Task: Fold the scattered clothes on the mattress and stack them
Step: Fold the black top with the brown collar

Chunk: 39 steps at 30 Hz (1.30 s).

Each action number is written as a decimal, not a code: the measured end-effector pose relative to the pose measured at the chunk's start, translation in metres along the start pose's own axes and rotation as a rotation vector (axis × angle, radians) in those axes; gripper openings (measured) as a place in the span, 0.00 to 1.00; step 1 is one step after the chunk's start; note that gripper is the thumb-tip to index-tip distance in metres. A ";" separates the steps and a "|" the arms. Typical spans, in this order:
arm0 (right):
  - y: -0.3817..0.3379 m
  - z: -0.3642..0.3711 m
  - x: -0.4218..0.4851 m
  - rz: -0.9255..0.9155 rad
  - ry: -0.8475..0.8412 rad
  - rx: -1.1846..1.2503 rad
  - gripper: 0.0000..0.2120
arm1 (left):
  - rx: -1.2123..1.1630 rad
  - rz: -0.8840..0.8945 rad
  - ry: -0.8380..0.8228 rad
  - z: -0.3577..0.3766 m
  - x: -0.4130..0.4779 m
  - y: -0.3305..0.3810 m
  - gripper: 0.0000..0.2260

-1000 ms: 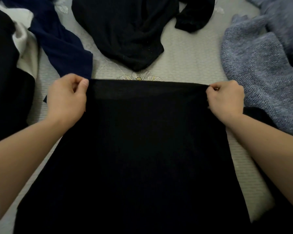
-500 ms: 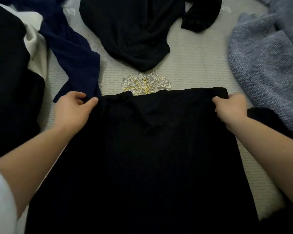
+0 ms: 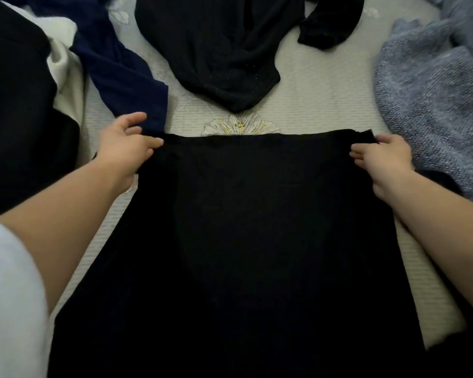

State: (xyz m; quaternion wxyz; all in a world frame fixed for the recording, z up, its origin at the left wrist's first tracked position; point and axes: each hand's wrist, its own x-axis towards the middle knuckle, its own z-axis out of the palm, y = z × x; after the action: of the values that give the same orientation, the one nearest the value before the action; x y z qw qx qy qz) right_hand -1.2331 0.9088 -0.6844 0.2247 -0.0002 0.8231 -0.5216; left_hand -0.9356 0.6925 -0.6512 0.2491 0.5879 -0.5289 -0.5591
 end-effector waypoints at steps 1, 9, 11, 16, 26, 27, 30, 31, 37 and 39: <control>0.001 0.000 -0.002 -0.006 -0.021 -0.009 0.26 | -0.006 -0.019 -0.038 0.001 -0.002 -0.001 0.25; 0.029 0.019 -0.113 -0.590 -0.274 -0.549 0.24 | 0.453 0.232 0.300 -0.038 -0.057 -0.066 0.15; 0.054 0.034 -0.161 -0.776 -0.453 -0.718 0.29 | 0.585 0.169 0.279 -0.052 -0.080 -0.097 0.17; 0.097 0.057 -0.242 -0.915 -0.726 -0.987 0.30 | 0.754 0.190 0.117 -0.071 -0.117 -0.116 0.07; 0.106 0.061 -0.257 -0.915 -0.691 -1.236 0.30 | 0.258 -0.173 0.840 -0.202 -0.124 -0.122 0.21; 0.103 0.061 -0.259 -0.901 -0.702 -1.261 0.31 | 0.178 -0.199 0.888 -0.212 -0.127 -0.120 0.22; 0.092 0.062 -0.265 -0.820 -0.730 -1.327 0.28 | 0.038 -0.089 0.885 -0.227 -0.138 -0.102 0.17; 0.088 0.062 -0.269 -0.781 -0.738 -1.327 0.28 | 0.031 -0.016 0.863 -0.229 -0.141 -0.092 0.13; 0.080 0.042 -0.304 -0.650 -0.609 -0.930 0.26 | -0.056 0.397 0.688 -0.201 -0.181 -0.019 0.13; 0.080 0.033 -0.315 -0.545 -0.522 -0.733 0.20 | 0.036 0.517 0.546 -0.172 -0.205 0.001 0.13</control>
State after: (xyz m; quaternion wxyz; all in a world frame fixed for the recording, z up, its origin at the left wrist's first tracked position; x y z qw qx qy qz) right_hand -0.9194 0.9909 -0.6486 0.2638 -0.4227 0.8382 -0.2217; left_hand -0.7398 0.8256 -0.5265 0.5033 0.5667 -0.5838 -0.2911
